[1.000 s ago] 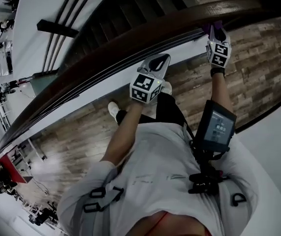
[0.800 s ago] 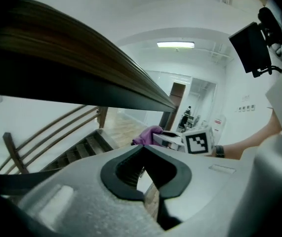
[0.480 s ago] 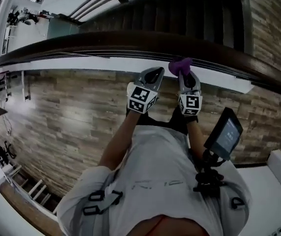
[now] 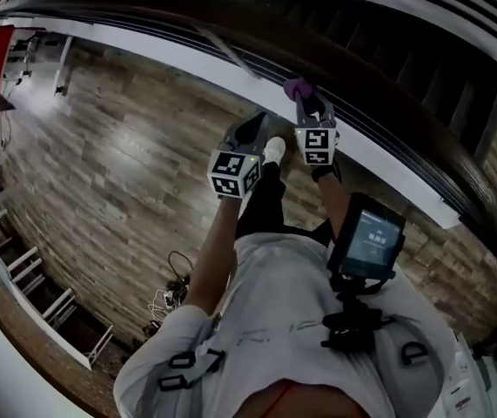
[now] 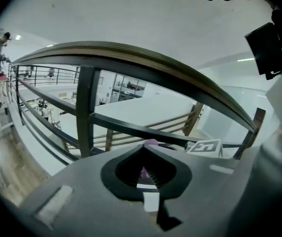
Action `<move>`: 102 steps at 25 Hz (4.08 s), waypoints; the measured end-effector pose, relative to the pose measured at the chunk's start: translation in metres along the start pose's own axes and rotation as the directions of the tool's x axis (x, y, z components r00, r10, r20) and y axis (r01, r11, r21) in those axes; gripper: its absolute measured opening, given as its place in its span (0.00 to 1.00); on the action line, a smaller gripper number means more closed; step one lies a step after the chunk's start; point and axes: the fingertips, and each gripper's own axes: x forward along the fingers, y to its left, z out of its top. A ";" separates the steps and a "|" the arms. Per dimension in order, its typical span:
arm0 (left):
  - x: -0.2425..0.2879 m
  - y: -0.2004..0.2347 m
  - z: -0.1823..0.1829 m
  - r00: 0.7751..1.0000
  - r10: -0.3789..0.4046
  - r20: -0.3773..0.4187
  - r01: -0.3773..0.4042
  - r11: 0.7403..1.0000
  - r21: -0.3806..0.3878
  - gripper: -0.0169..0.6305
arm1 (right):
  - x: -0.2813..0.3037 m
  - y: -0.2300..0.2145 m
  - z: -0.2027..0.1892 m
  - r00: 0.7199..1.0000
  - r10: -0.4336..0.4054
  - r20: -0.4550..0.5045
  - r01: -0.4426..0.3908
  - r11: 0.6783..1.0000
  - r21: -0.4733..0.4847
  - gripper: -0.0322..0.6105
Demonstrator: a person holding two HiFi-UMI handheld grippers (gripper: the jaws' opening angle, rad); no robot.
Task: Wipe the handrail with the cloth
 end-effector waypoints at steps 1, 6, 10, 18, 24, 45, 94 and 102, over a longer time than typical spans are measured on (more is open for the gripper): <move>-0.003 0.015 -0.001 1.000 0.017 0.004 -0.017 1.000 -0.012 0.03 | 0.021 0.015 -0.001 1.000 0.014 -0.005 -0.015 1.000 -0.015 0.14; -0.008 0.052 -0.008 0.998 0.059 -0.032 -0.061 0.997 -0.049 0.03 | 0.110 0.057 0.000 0.999 0.012 -0.040 -0.014 0.998 -0.060 0.13; -0.007 0.073 -0.020 0.996 0.078 -0.051 -0.081 0.995 -0.060 0.03 | 0.166 0.078 -0.008 0.996 0.031 -0.085 -0.043 0.989 -0.142 0.13; -0.004 0.061 -0.024 0.994 0.049 -0.097 -0.055 0.997 -0.054 0.03 | 0.159 0.054 -0.037 0.983 -0.015 -0.184 -0.034 0.965 -0.262 0.13; 0.016 0.020 -0.029 0.993 -0.032 -0.115 0.030 0.999 -0.018 0.03 | 0.102 0.008 -0.061 0.976 -0.091 -0.200 0.045 0.973 -0.227 0.13; 0.106 -0.237 -0.107 0.859 -0.373 -0.350 0.432 0.896 0.105 0.03 | -0.155 -0.222 -0.183 0.835 -0.441 -0.330 0.466 0.885 -0.004 0.13; 0.142 -0.666 -0.198 0.619 -0.605 -0.501 0.765 0.608 0.212 0.03 | -0.691 -0.596 -0.350 0.494 -0.688 -0.531 0.869 0.392 0.301 0.15; 0.075 -0.610 -0.091 0.719 -0.636 -0.280 0.695 0.651 0.305 0.03 | -0.668 -0.417 -0.214 0.597 -0.726 -0.341 0.800 0.508 0.319 0.15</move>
